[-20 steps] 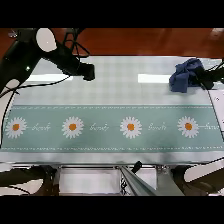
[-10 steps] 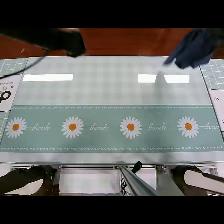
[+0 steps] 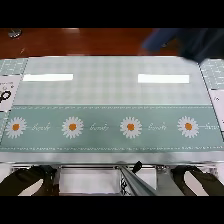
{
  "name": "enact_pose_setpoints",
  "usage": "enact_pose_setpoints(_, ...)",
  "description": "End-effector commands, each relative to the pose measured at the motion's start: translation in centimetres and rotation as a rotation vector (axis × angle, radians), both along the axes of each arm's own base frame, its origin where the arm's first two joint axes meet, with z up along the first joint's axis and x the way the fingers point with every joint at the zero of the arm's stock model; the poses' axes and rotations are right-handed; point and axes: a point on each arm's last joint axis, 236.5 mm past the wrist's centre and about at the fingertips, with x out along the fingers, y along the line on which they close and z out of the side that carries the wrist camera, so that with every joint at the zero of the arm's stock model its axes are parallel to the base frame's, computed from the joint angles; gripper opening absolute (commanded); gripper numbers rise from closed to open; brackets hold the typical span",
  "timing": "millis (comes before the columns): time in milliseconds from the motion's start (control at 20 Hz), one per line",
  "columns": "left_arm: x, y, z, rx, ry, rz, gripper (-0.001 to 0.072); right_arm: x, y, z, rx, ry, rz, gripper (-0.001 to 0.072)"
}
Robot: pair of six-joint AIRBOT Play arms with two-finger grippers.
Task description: Fold the shirts.
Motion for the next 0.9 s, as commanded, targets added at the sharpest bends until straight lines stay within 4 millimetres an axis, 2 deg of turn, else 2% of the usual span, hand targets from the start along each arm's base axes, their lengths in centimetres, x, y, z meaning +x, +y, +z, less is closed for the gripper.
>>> enact_pose_setpoints(0, -1.6, 1.0, -3.6, 0.067, 0.132, 0.009, 0.0714, -1.9, 1.5, -5.9, -0.019, 0.21, 0.082, 0.0023)
enact_pose_setpoints(100, -1.0, 0.8, -5.7, 0.091, 0.186, 0.009, 0.0714, -0.9, 3.2, -10.4, 0.007, 0.308, 0.136, 0.0023)
enact_pose_setpoints(200, -0.4, 0.5, -7.4, 0.105, 0.221, 0.01, 0.0714, -1.4, 7.9, -15.8, 0.021, 0.417, 0.264, 0.0023)
enact_pose_setpoints(350, 0.0, 0.3, -10.4, 0.136, 0.294, 0.01, 0.0714, -3.4, 15.8, -23.2, 0.017, 0.498, 0.407, 0.0023)
enact_pose_setpoints(450, 0.2, 0.3, -12.8, 0.166, 0.354, 0.007, 0.0713, -4.2, 18.8, -27.7, -0.001, 0.533, 0.396, 0.0024)
enact_pose_setpoints(600, 0.0, 0.3, -16.7, 0.207, 0.449, 0.007, 0.0714, -5.4, 20.7, -34.0, -0.079, 0.655, 0.383, 0.0024)
enact_pose_setpoints(750, -0.1, 0.4, -20.5, 0.241, 0.532, 0.007, 0.0714, -5.0, 21.2, -38.2, -0.143, 0.742, 0.375, 0.0025)
enact_pose_setpoints(800, 0.0, 0.3, -21.8, 0.248, 0.555, 0.009, 0.0714, -4.7, 21.3, -39.1, -0.142, 0.761, 0.362, 0.0077)
enact_pose_setpoints(850, 0.0, 0.3, -23.1, 0.256, 0.577, 0.011, 0.0714, -4.4, 21.4, -39.5, -0.139, 0.766, 0.354, 0.0204)
